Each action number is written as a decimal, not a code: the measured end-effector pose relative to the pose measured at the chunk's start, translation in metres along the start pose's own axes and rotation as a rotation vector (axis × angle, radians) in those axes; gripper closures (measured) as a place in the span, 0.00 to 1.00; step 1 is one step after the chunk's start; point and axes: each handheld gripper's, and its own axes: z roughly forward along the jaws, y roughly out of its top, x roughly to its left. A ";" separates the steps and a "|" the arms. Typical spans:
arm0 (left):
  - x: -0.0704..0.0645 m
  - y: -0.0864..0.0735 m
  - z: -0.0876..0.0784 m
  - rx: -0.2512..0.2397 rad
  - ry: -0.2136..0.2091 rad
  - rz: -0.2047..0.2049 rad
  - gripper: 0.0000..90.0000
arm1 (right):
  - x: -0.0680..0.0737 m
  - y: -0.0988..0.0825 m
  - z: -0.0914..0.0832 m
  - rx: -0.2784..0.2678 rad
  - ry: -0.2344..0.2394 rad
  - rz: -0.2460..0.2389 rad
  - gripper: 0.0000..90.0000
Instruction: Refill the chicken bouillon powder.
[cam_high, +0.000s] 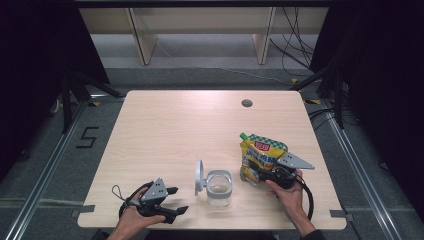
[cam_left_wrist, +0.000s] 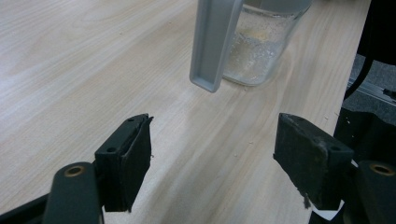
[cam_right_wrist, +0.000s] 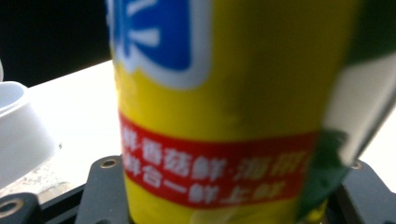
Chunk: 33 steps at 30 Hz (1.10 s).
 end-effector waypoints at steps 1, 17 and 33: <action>0.000 0.000 -0.001 0.005 0.001 -0.014 0.30 | -0.002 0.002 0.000 -0.007 0.012 -0.041 0.47; 0.003 0.000 -0.003 0.008 0.014 -0.011 0.30 | 0.013 0.021 -0.020 -0.003 0.031 -0.127 0.51; 0.004 -0.002 -0.004 0.007 0.030 -0.018 0.30 | 0.082 0.046 -0.055 0.133 -0.088 -0.646 0.55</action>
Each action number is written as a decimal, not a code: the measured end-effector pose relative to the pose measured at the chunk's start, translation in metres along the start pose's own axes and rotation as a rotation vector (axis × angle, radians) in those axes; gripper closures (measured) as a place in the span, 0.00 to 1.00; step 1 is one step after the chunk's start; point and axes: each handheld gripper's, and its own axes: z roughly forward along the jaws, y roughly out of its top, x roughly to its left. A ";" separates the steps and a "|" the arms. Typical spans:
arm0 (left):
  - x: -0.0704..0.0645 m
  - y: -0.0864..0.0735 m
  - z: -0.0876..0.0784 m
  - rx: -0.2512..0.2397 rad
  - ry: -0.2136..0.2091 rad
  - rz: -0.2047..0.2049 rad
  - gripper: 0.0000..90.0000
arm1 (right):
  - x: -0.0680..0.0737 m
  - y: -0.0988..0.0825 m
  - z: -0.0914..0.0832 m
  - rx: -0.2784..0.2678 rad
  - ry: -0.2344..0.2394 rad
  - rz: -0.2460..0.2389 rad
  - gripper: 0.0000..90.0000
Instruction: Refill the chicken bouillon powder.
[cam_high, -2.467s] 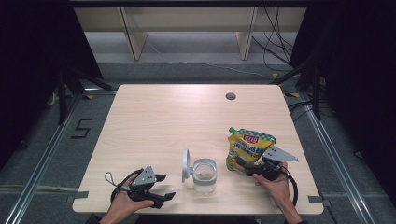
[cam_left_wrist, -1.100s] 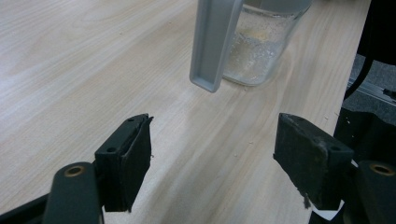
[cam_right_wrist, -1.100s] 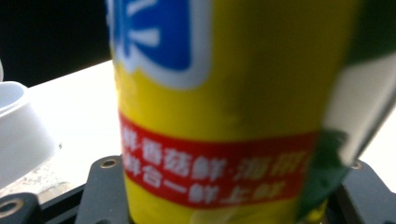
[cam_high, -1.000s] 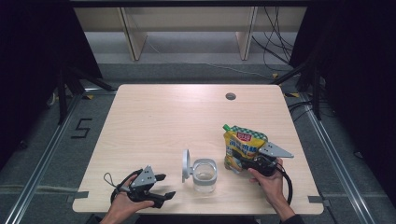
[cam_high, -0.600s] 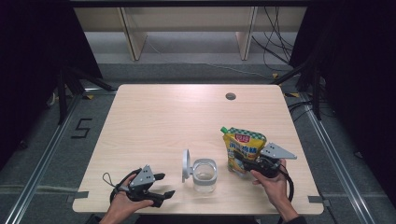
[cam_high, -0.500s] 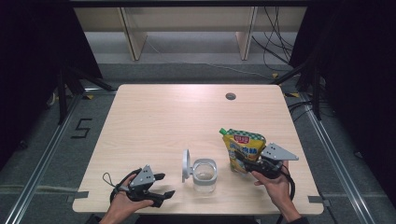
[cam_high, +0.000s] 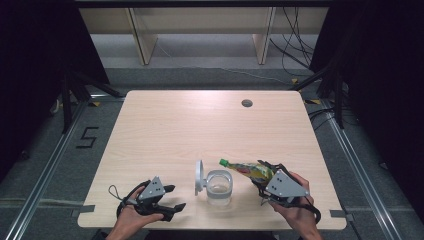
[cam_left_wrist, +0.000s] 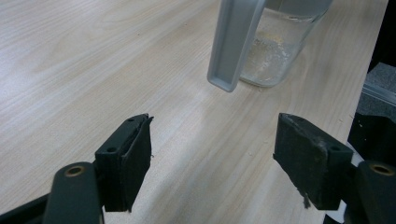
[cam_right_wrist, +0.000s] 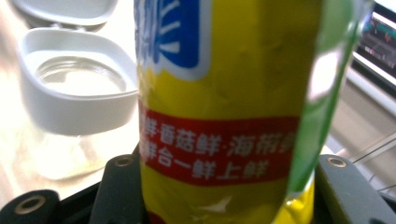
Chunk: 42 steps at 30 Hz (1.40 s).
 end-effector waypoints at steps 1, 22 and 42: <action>0.000 0.000 0.000 -0.001 0.001 0.000 0.30 | 0.002 0.002 -0.002 0.001 -0.013 -0.040 0.55; 0.002 -0.001 0.002 0.014 0.016 0.019 0.30 | 0.021 0.010 -0.001 0.137 -0.116 -0.429 0.55; 0.002 -0.001 0.001 0.025 0.009 0.017 0.30 | 0.036 0.018 0.000 0.242 -0.208 -0.714 0.58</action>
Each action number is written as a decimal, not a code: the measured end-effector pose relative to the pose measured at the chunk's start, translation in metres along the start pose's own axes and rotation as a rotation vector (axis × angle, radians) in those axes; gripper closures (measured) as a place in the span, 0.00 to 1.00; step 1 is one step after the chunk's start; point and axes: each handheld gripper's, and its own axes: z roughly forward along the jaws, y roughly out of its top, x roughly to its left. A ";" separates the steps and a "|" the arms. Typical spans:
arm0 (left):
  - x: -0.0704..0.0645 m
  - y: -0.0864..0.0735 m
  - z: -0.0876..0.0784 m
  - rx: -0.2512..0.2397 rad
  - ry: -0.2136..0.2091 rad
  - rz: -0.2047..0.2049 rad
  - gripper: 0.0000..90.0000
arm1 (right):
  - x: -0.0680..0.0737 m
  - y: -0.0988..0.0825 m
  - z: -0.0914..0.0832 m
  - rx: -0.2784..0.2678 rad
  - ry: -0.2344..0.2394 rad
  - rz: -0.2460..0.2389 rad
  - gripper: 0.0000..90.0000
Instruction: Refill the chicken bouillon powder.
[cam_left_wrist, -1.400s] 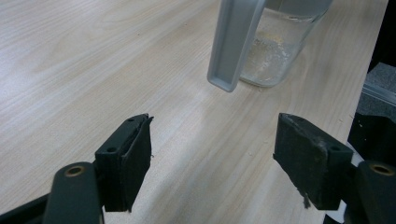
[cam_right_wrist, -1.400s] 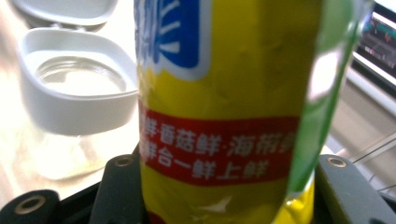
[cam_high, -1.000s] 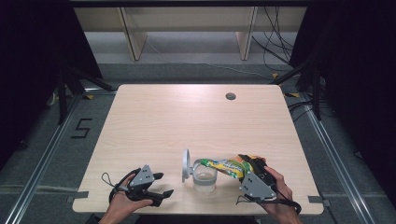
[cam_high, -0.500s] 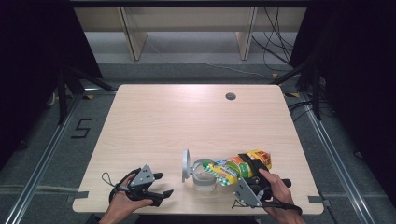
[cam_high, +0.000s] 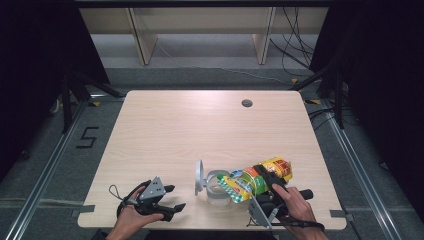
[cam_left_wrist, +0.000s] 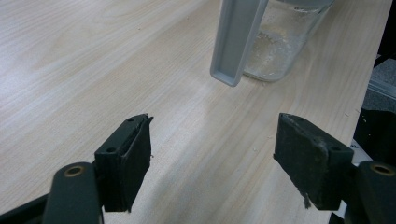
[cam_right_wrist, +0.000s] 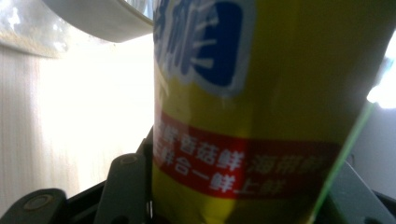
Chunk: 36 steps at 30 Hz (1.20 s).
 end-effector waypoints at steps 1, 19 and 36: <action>0.000 0.000 0.000 0.000 0.000 0.001 0.30 | 0.000 0.000 0.000 0.000 0.000 0.000 0.58; 0.001 -0.001 0.001 0.001 0.014 0.010 0.30 | 0.005 0.018 -0.002 0.025 -0.074 -0.343 0.60; 0.001 -0.001 0.001 0.001 0.014 0.009 0.30 | 0.011 0.021 -0.003 0.039 -0.112 -0.436 0.61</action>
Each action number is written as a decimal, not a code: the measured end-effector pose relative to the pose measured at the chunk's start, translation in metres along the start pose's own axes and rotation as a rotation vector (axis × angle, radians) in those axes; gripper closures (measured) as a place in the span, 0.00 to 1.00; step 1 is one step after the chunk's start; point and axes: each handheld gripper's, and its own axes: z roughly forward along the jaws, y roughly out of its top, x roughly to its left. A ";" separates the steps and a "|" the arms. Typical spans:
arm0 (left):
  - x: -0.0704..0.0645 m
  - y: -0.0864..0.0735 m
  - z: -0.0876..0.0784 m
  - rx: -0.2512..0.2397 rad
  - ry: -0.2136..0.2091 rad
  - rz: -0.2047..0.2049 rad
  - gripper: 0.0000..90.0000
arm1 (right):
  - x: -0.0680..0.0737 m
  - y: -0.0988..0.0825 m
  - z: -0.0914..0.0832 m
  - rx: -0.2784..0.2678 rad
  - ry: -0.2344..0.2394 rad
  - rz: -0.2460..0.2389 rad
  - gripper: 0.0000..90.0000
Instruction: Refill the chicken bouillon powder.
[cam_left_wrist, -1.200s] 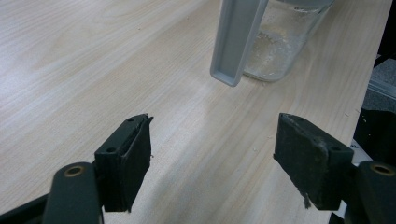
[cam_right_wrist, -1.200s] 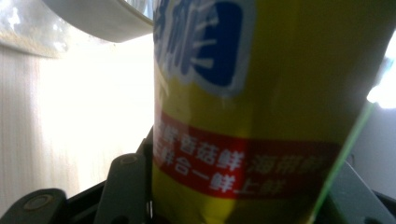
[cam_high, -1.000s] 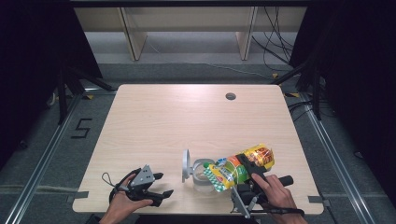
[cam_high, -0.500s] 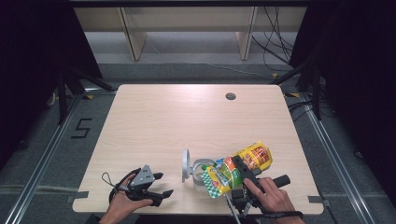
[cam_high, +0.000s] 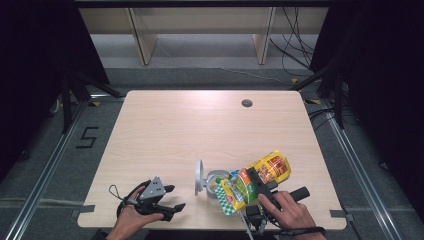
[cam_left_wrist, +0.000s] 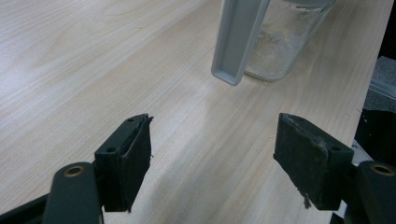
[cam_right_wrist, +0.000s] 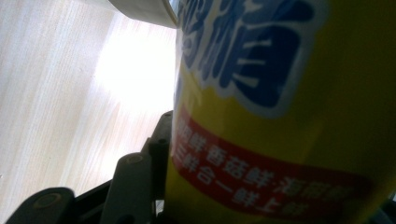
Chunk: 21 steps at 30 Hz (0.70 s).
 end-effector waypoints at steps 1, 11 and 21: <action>0.000 0.000 0.000 0.001 0.000 0.001 0.30 | 0.000 0.000 0.000 0.001 -0.002 -0.007 0.61; 0.000 0.000 0.000 0.001 -0.002 0.001 0.30 | -0.001 0.003 -0.003 0.025 -0.012 -0.100 0.62; 0.000 0.000 0.000 0.001 0.001 0.001 0.30 | -0.003 0.006 -0.003 0.017 -0.022 -0.186 0.62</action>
